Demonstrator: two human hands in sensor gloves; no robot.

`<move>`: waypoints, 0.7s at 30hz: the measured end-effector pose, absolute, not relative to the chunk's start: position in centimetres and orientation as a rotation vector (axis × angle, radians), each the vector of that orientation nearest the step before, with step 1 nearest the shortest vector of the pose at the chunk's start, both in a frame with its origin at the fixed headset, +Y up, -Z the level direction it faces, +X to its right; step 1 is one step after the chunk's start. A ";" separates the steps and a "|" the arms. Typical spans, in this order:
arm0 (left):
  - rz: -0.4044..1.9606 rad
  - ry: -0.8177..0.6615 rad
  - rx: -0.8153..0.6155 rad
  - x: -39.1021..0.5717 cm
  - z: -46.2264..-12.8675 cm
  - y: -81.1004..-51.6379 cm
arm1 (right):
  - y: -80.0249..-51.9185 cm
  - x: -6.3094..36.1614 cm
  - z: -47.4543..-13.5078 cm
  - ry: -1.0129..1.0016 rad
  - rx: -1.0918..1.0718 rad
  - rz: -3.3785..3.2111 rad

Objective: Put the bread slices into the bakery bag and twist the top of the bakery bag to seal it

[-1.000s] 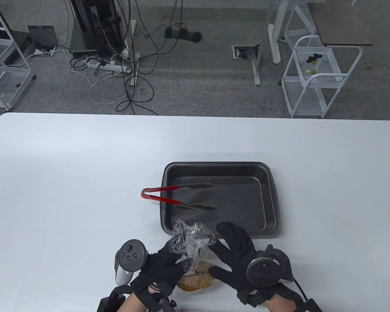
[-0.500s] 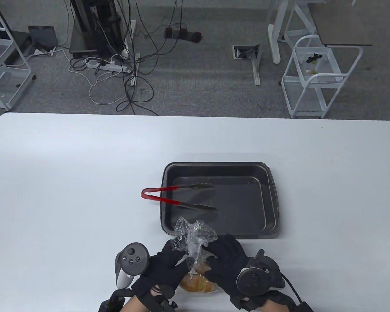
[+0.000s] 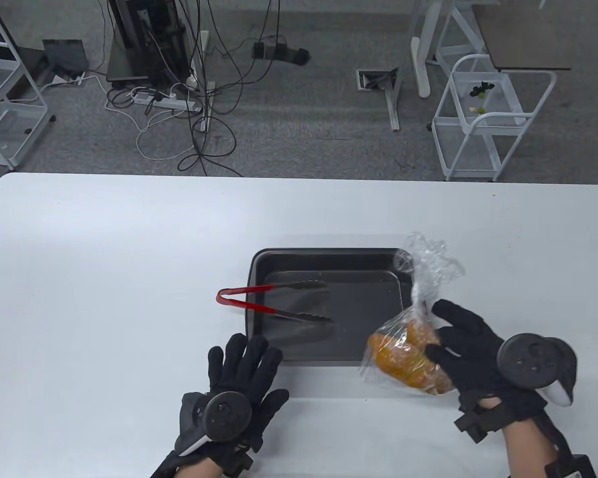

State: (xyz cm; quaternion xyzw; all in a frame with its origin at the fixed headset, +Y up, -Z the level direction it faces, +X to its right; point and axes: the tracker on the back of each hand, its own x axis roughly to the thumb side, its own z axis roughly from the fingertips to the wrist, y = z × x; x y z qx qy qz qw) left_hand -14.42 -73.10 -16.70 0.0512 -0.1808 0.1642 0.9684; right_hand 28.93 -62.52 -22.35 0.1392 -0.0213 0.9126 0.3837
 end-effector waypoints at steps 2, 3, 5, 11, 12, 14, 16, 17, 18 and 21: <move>0.270 -0.350 0.119 -14.3 -16.7 -73.1 | -63.2 31.9 -23.4 -0.016 0.233 2.334; 0.259 -0.345 0.119 -14.3 -16.7 -73.2 | -64.0 33.4 -23.9 0.022 0.170 2.339; 0.252 -0.335 0.111 -14.3 -16.8 -73.3 | -65.4 35.6 -24.7 0.098 0.092 2.330; 0.225 -0.317 0.086 -14.3 -17.3 -73.8 | -70.6 39.9 -27.4 0.470 -0.103 2.293; 0.225 -0.316 0.079 -14.2 -17.3 -73.9 | -71.4 40.2 -28.0 0.528 -0.132 2.287; 0.214 -0.314 0.071 -14.1 -17.4 -74.1 | -72.7 40.4 -29.0 0.577 -0.181 2.301; 0.206 -0.316 0.061 -13.9 -17.5 -74.2 | -73.7 40.4 -30.2 0.634 -0.231 2.319; 0.198 -0.316 0.058 -13.8 -17.5 -74.3 | -74.1 40.4 -30.6 0.669 -0.277 2.333; 0.189 -0.315 0.058 -13.8 -17.5 -74.3 | -74.2 40.4 -30.8 0.683 -0.310 2.348; 0.142 -0.311 0.069 -13.6 -17.4 -74.3 | -73.6 40.3 -31.7 0.595 -0.367 2.472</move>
